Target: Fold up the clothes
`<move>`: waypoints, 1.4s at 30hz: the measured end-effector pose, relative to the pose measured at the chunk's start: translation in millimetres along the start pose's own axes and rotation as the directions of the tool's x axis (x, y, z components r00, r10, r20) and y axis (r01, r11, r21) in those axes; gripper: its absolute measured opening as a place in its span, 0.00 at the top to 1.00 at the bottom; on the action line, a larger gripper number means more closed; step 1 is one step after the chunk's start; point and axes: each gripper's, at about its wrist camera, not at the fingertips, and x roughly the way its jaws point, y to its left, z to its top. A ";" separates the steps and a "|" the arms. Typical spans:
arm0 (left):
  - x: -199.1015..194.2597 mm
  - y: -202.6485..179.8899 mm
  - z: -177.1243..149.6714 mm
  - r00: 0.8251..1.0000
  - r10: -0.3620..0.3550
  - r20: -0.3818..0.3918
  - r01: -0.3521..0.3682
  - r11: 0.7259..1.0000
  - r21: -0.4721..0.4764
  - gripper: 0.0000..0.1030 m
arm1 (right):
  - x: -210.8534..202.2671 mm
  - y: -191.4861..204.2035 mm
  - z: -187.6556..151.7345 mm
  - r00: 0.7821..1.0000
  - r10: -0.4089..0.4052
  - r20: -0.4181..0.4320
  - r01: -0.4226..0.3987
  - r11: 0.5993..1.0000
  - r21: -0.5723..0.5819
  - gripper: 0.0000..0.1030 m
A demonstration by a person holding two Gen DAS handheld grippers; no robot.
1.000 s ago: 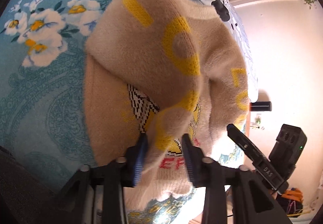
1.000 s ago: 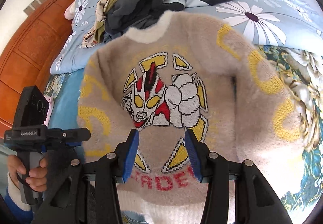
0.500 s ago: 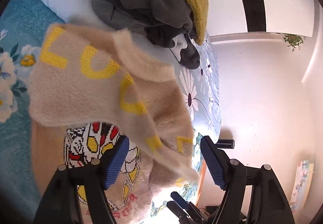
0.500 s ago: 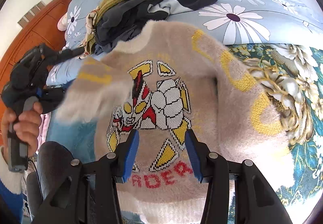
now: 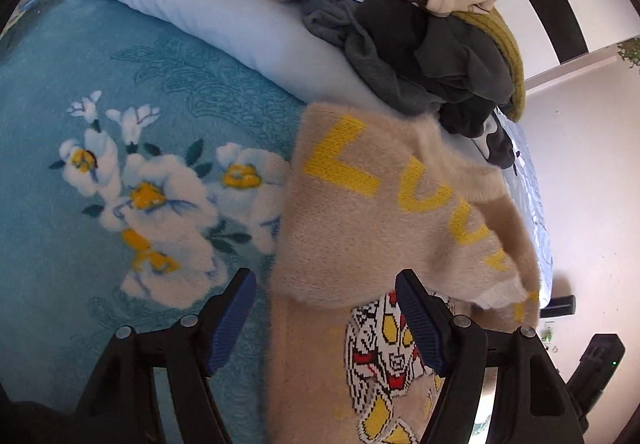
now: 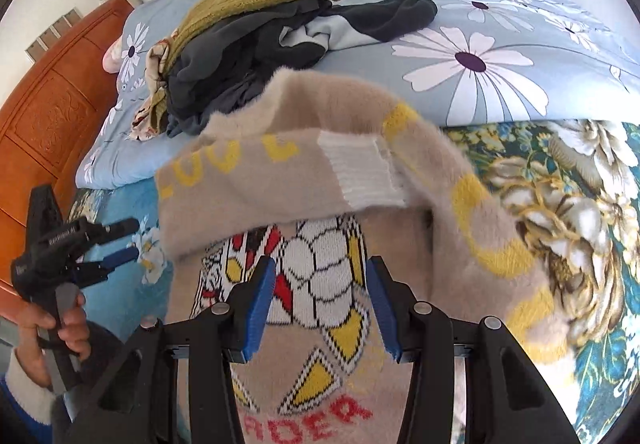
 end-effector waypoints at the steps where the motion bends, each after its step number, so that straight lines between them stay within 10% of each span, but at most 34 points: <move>1: 2.7 4.3 1.4 1.000 -0.006 -0.002 0.006 1.000 -0.009 0.27 | 5.3 0.1 9.4 1.000 -0.014 0.001 0.014 1.000 -0.008 0.53; 12: 42.2 21.0 8.2 0.997 -0.044 -0.061 0.046 0.998 0.036 0.29 | 74.9 -13.6 95.9 0.980 -0.192 -0.047 0.193 0.981 0.020 0.54; 22: 39.7 16.0 4.0 0.998 -0.040 -0.044 0.041 0.999 0.017 0.81 | 100.5 1.9 103.7 0.965 -0.256 -0.058 0.255 0.967 -0.018 0.53; 35: -48.6 62.2 -6.9 0.980 0.102 0.172 -0.070 0.981 -0.180 0.84 | -21.8 -62.4 25.0 0.983 -0.179 0.033 0.173 0.976 0.132 0.53; 42: -53.9 57.9 -14.2 0.981 0.098 0.170 -0.066 0.981 -0.183 0.70 | -37.3 -141.6 -79.5 1.000 0.011 0.024 -0.022 0.833 0.553 0.52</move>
